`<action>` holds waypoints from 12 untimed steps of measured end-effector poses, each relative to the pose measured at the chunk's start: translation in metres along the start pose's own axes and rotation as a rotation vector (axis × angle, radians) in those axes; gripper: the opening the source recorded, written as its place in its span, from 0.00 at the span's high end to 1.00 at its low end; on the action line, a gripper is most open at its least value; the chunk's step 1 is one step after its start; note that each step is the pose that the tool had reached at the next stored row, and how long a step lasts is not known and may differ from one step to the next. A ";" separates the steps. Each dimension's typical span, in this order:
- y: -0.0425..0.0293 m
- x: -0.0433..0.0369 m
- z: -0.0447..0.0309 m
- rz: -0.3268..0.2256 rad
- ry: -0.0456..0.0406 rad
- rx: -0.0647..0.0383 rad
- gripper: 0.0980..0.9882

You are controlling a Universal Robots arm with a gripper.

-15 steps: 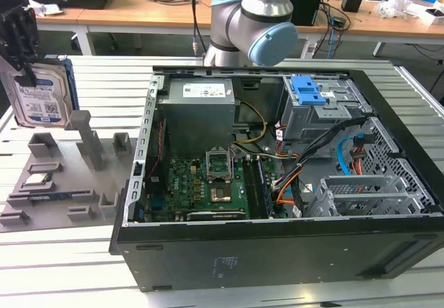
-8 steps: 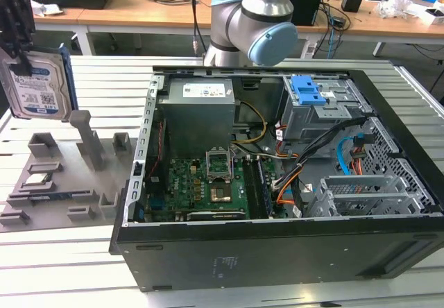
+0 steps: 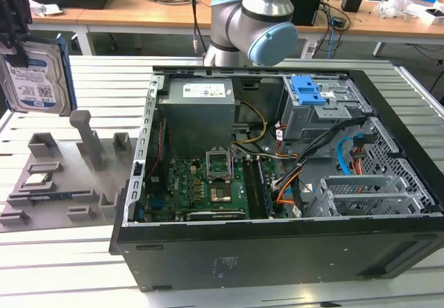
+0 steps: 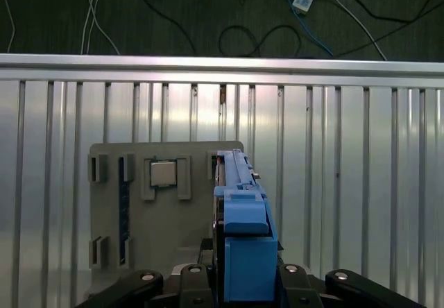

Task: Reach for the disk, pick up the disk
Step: 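Pick up the disk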

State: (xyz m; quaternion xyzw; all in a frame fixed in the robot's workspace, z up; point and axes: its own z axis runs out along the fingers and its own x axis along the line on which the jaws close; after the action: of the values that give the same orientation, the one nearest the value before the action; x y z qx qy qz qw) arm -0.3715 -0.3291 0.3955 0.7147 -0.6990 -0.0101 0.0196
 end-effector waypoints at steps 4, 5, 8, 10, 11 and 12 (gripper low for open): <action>-0.0002 -0.0002 -0.0080 0.000 -0.0001 0.000 0.70; -0.0001 -0.0003 -0.0109 0.000 -0.0001 -0.001 0.70; 0.0000 -0.0007 -0.0184 0.000 -0.0001 -0.001 0.70; 0.0006 -0.0020 -0.0421 0.000 0.0000 -0.001 0.70; 0.0006 -0.0021 -0.0441 0.000 -0.0001 -0.001 0.70; 0.0007 -0.0023 -0.0459 0.000 0.0000 -0.001 0.70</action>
State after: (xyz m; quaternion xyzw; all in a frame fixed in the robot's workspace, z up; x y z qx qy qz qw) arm -0.3703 -0.3262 0.4414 0.7147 -0.6990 -0.0106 0.0200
